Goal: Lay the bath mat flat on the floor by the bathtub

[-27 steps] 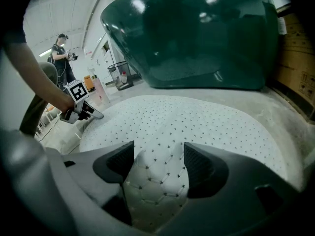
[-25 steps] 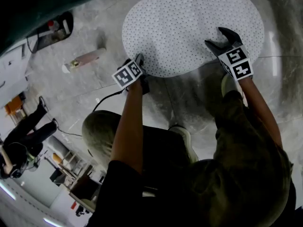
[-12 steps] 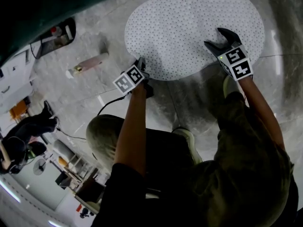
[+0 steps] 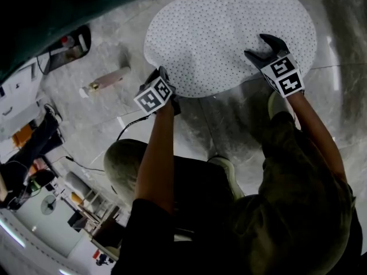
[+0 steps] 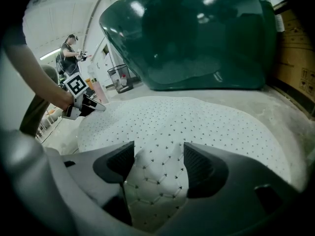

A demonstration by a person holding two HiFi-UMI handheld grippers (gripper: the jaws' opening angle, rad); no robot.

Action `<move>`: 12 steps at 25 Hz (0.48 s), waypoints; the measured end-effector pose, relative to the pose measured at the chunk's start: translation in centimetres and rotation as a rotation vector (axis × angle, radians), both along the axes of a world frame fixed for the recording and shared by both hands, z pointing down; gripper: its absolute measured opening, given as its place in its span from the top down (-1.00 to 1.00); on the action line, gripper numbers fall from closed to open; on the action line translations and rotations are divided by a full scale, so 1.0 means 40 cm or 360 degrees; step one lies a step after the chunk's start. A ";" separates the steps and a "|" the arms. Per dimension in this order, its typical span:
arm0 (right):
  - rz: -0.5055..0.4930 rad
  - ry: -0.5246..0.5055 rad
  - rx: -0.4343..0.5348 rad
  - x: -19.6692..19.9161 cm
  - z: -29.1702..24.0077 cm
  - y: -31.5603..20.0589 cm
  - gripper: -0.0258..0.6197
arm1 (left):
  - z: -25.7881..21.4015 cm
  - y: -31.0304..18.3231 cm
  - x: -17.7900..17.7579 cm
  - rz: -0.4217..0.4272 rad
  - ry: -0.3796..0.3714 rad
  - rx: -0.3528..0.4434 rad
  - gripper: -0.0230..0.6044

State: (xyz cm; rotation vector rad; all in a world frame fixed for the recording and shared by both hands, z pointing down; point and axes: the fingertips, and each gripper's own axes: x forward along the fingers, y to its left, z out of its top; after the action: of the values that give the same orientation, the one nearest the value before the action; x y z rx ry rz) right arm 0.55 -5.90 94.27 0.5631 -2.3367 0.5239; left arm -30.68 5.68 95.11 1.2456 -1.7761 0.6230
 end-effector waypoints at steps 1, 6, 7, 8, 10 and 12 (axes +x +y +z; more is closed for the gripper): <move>-0.0001 0.0000 -0.0006 -0.002 0.004 -0.001 -0.10 | 0.000 -0.009 -0.004 0.0006 -0.0006 0.0004 0.78; 0.0005 -0.0007 -0.0005 -0.006 0.014 -0.009 -0.10 | -0.013 -0.046 -0.017 -0.0014 -0.0039 0.0052 0.79; 0.0011 -0.0016 0.0002 -0.007 0.016 -0.012 -0.10 | -0.016 -0.054 -0.020 -0.0021 -0.0051 0.0064 0.79; 0.0022 -0.0025 0.0010 -0.008 0.017 -0.016 -0.10 | -0.019 -0.063 -0.024 -0.0030 -0.0060 0.0073 0.79; 0.0048 -0.0033 0.0024 -0.012 0.019 -0.023 -0.09 | -0.021 -0.082 -0.032 -0.0034 -0.0074 0.0081 0.79; 0.0068 -0.0025 0.0032 -0.015 0.024 -0.025 -0.09 | -0.023 -0.107 -0.036 0.0018 -0.0109 0.0076 0.79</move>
State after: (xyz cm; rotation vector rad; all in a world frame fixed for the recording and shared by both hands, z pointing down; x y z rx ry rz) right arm -0.06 -6.89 95.25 0.6212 -2.3517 0.5270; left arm -32.14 1.41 94.21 1.2812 -1.8508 0.6399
